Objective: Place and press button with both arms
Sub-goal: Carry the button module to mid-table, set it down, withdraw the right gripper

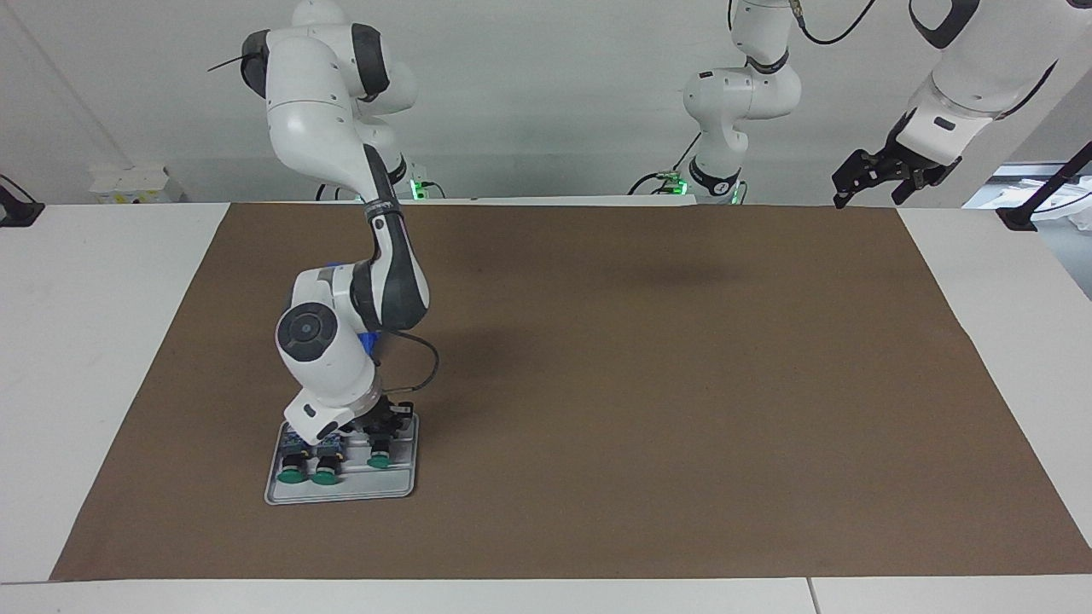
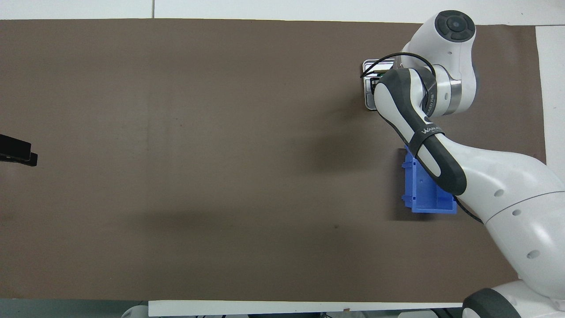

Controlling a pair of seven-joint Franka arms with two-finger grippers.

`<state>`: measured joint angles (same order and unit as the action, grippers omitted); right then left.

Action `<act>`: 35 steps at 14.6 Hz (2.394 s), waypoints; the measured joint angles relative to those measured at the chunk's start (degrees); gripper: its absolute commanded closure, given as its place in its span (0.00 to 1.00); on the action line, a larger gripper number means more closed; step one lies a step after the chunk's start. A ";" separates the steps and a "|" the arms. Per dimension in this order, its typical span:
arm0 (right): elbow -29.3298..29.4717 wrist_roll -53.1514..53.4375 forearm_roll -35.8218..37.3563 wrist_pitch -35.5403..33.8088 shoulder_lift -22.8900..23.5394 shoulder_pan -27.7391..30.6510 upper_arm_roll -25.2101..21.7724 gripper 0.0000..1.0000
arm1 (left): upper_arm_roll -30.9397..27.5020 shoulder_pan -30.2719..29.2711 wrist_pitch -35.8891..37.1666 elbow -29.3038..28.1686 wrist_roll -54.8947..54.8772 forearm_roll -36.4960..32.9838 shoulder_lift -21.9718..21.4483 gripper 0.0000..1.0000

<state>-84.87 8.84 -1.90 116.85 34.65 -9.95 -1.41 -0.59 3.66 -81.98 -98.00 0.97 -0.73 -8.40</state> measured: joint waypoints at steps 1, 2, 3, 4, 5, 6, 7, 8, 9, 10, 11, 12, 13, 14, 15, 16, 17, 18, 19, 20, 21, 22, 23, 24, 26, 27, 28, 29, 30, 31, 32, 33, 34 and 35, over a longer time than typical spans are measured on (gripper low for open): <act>0.71 2.96 0.00 -2.45 -0.81 -0.78 0.08 1.00 | 0.00 0.00 0.00 0.00 0.00 0.00 -0.01 0.00; 1.28 6.93 -0.01 -4.76 -1.74 -2.02 0.16 1.00 | 0.00 0.00 0.00 0.00 0.00 0.00 -0.03 0.00; 1.66 11.68 0.00 -6.69 -2.78 -3.88 0.24 1.00 | 0.00 0.00 -0.01 0.00 0.01 0.00 -0.03 0.00; 1.78 16.42 0.00 -8.30 -3.69 -6.15 0.27 1.00 | 0.01 0.00 -0.01 0.00 0.01 0.00 -0.03 0.00; 1.79 21.15 0.01 -9.39 -4.30 -8.59 0.29 1.00 | 0.03 0.01 -0.01 0.00 0.01 0.00 -0.04 0.00; 1.79 26.09 0.01 -9.75 -4.51 -11.02 0.30 1.00 | 0.04 0.02 -0.01 0.00 0.01 0.00 -0.04 0.00; 1.77 30.79 0.00 -9.77 -4.49 -13.14 0.30 1.00 | 0.03 0.00 -0.01 0.00 0.01 0.00 -0.05 0.00; 1.72 35.29 -0.01 -9.78 -4.47 -15.03 0.32 1.00 | 0.02 -0.03 -0.01 0.00 0.02 0.00 -0.06 0.00; 1.70 39.52 -0.03 -9.78 -4.46 -16.76 0.35 1.00 | 0.02 -0.07 -0.01 0.00 0.02 0.00 -0.07 0.00; 1.69 43.77 -0.07 -9.62 -4.46 -18.47 0.38 1.00 | 0.02 -0.10 -0.01 0.00 0.02 0.00 -0.08 0.00; 1.64 48.78 -0.15 -9.02 -4.47 -20.26 0.41 1.00 | 0.02 -0.12 -0.01 0.00 0.02 0.00 -0.08 0.00; 1.51 54.21 -0.16 -8.28 -4.46 -21.95 0.43 1.00 | 0.02 -0.13 -0.01 0.00 0.02 0.00 -0.08 0.00; 1.37 59.00 -0.16 -7.83 -4.45 -23.26 0.46 1.00 | 0.02 -0.13 -0.01 0.00 0.02 0.00 -0.08 0.00; 1.18 62.95 -0.17 -7.69 -4.41 -24.24 0.52 1.00 | 0.02 -0.13 -0.01 0.00 0.02 0.00 -0.08 0.00; 0.93 67.00 -0.39 -7.43 -4.27 -25.04 0.64 1.00 | 0.02 -0.13 -0.01 0.00 0.02 0.00 -0.08 0.00; 0.60 71.91 -0.97 -6.35 -3.95 -25.78 0.74 1.00 | 0.02 -0.13 -0.01 0.00 0.02 0.00 -0.08 0.00; 0.15 76.91 -1.97 -4.76 -3.59 -26.32 0.79 1.00 | 0.02 -0.13 -0.01 0.00 0.02 0.00 -0.08 0.00; -0.21 81.47 -3.20 -3.33 -3.25 -26.61 0.84 0.99 | 0.02 -0.13 -0.01 0.00 0.02 0.00 -0.08 0.01; -0.48 85.54 -4.32 -2.36 -3.03 -26.62 0.85 0.98 | 0.02 -0.13 -0.01 0.00 0.02 0.00 -0.08 0.00; -0.74 89.74 -4.92 -1.45 -2.96 -26.52 0.83 0.97 | 0.02 -0.13 -0.01 0.00 0.02 0.00 -0.08 0.00; -1.07 93.76 -5.18 -0.53 -2.95 -26.41 0.81 0.97 | 0.02 -0.14 -0.01 0.00 0.02 0.00 -0.08 0.00; -1.60 97.17 -5.36 0.61 -2.96 -26.37 0.76 0.97 | 0.02 -0.14 -0.01 0.00 0.02 0.00 -0.08 0.00; -2.47 99.68 -5.50 1.84 -2.99 -26.37 0.76 0.95 | 0.02 -0.14 -0.01 0.00 0.02 0.00 -0.08 0.00; -3.84 101.16 -5.60 3.31 -3.07 -26.39 0.76 0.95 | 0.02 -0.14 -0.01 0.00 0.02 0.00 -0.08 0.00; -7.13 102.50 -5.65 6.30 -3.40 -26.45 0.79 0.94 | 0.02 -0.14 -0.01 0.00 0.02 0.00 -0.08 0.00; -8.52 103.54 -5.67 7.63 -3.55 -26.48 0.83 0.94 | 0.02 -0.14 -0.01 0.00 0.02 0.00 -0.08 0.00; -9.45 104.76 -5.67 8.37 -3.71 -26.50 0.85 0.92 | 0.02 -0.14 -0.01 0.00 0.02 0.00 -0.08 0.00; -10.00 105.65 -5.67 8.60 -3.94 -26.51 0.86 0.90 | 0.02 -0.14 -0.01 0.00 0.02 0.00 -0.08 0.00; -10.37 106.26 -5.69 8.95 -4.21 -26.51 0.87 0.89 | 0.02 -0.14 -0.01 0.00 0.02 0.00 -0.08 0.00; -10.84 107.05 -5.71 9.85 -4.47 -26.52 0.93 0.86 | 0.02 -0.15 -0.01 0.00 0.04 0.00 -0.08 0.00; -11.54 107.74 -5.71 10.91 -4.72 -26.52 1.11 0.82 | 0.01 -0.21 -0.01 0.00 0.12 0.00 -0.08 0.00; -12.32 108.08 -5.72 11.88 -4.91 -26.54 1.43 0.70 | -0.04 -0.32 -0.01 0.00 0.20 0.00 -0.08 0.00; -13.01 108.37 -5.72 12.59 -5.03 -26.58 1.78 0.41 | -0.09 -0.42 -0.01 0.00 0.21 0.00 -0.08 0.00; -13.36 108.43 -5.72 12.83 -5.08 -26.65 1.97 0.22 | -0.15 -0.45 -0.01 0.00 0.22 0.00 -0.08 0.00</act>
<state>-98.23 117.27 -7.62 129.68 29.58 -36.60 0.56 -0.74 3.21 -81.99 -98.00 1.19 -0.73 -8.48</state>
